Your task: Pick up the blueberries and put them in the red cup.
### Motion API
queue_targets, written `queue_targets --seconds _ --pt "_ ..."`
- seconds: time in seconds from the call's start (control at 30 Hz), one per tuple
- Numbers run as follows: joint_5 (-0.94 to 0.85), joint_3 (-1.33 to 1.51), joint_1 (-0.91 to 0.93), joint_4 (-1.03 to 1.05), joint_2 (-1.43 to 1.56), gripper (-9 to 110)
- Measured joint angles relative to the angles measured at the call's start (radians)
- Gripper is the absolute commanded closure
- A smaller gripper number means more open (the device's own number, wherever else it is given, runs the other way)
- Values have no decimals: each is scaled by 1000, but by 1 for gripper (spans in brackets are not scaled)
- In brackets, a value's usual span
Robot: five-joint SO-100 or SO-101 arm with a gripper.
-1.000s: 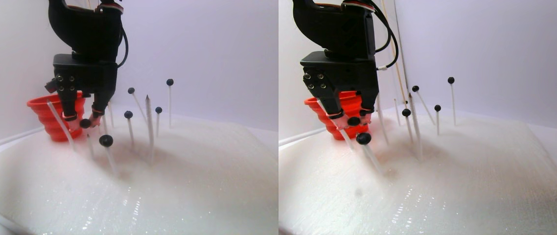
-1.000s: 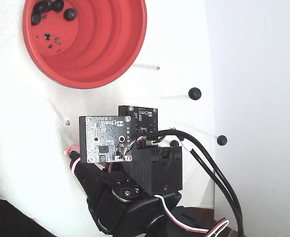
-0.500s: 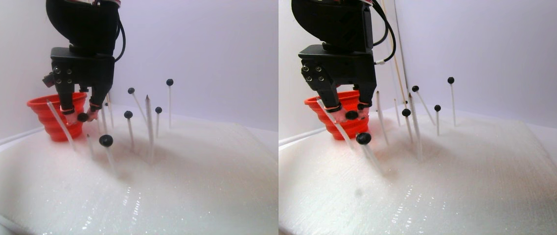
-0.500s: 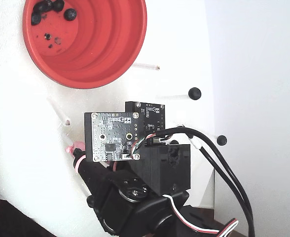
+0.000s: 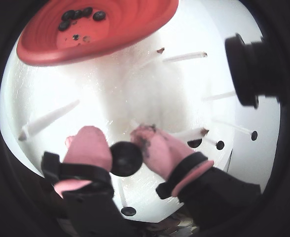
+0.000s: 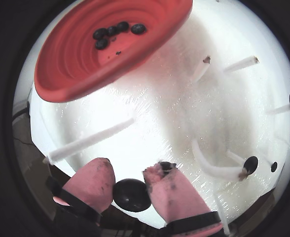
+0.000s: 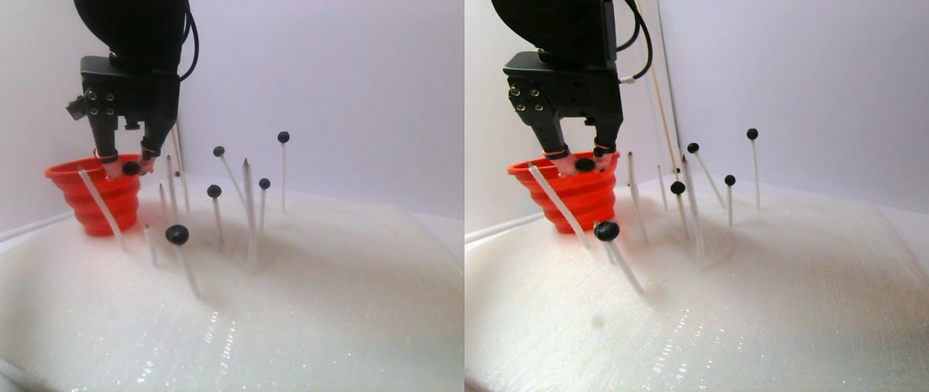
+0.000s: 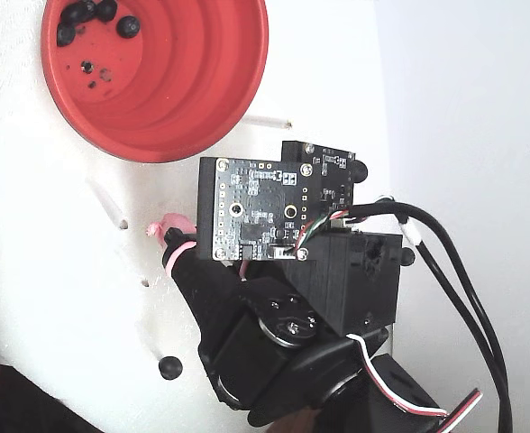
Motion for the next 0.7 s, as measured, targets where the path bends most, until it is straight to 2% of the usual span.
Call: queue_targets --seconds 0.7 --pt "0 -118 -37 0 0 90"
